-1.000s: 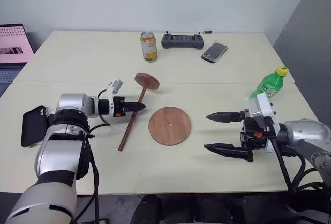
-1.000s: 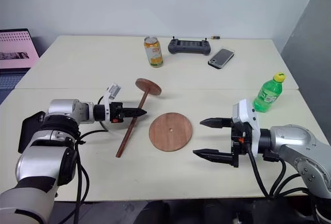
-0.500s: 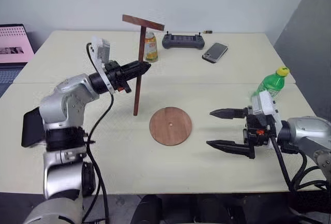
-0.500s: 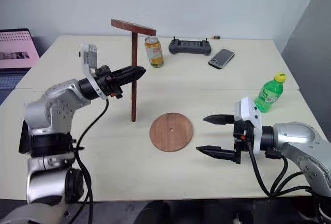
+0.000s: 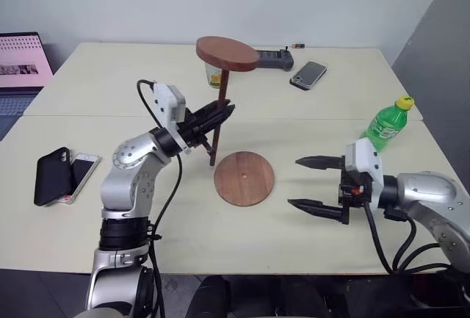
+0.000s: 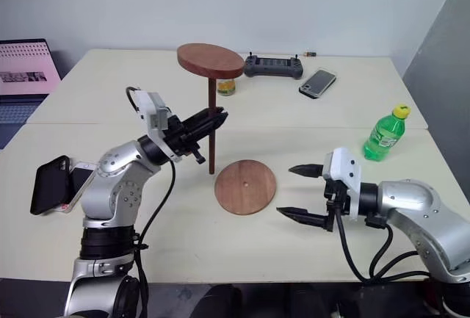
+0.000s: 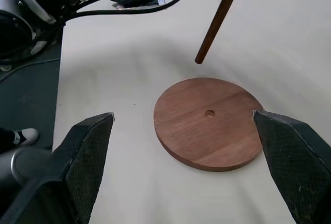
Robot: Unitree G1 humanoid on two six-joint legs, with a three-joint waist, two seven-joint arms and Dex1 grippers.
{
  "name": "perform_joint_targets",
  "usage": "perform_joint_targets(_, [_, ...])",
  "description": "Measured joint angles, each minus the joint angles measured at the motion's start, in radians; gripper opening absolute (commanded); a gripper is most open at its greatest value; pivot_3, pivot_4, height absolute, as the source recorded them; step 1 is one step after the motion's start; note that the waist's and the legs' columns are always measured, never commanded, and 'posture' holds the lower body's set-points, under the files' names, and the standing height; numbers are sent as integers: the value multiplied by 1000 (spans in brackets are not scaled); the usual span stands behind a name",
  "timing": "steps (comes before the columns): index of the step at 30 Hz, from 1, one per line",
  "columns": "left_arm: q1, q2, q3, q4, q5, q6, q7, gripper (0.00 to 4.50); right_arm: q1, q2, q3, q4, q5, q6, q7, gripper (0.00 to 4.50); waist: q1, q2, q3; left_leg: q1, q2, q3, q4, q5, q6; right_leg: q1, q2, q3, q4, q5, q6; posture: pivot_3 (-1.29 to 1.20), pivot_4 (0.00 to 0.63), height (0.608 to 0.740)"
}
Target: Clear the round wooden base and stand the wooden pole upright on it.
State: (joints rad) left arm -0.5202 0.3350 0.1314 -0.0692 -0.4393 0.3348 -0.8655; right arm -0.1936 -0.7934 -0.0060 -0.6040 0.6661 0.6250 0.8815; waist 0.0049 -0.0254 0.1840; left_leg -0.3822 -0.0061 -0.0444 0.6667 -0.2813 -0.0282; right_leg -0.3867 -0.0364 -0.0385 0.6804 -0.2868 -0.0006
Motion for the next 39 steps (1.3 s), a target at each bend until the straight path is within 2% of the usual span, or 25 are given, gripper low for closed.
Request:
perform_joint_targets(6, [-7, -3, 10, -1, -71, 73, 57, 289, 9, 4, -1, -4, -2, -3, -10, 4500, -3, 0, 0, 0, 0, -1, 0, -2, 3, 0, 0, 0, 0, 0, 0, 0, 150, 740])
perform_joint_targets(13, [-40, -28, 9, -4, -89, 64, 114, 289, 7, 7, -2, -3, -16, -14, -10, 4500, -3, 0, 0, 0, 0, 0, 0, -1, 2, 0, 0, 0, 0, 0, 0, 0, 150, 740])
perform_joint_targets(24, [-23, -108, -95, -2, -44, -43, 115, 289, -4, 12, 0, -2, -49, -25, -22, 4500, -3, 0, 0, 0, 0, 0, 0, 0, 0, 0, 0, 0, 0, 0, 0, 0, 150, 740])
perform_joint_targets(31, [-2, -124, -130, 29, -5, -126, 94, 289, -24, -27, 26, -2, -66, 72, -64, 4500, -3, 0, 0, 0, 0, 0, 0, 0, 0, 0, 0, 0, 0, 0, 0, 0, 150, 740])
perform_joint_targets(39, [40, -160, -168, 49, 29, -184, 96, 289, -35, -43, 29, -3, -75, 103, -74, 4500, -1, 0, 0, 0, 0, 0, 0, -2, 3, 0, 0, 0, 0, 0, 0, 0, 150, 740])
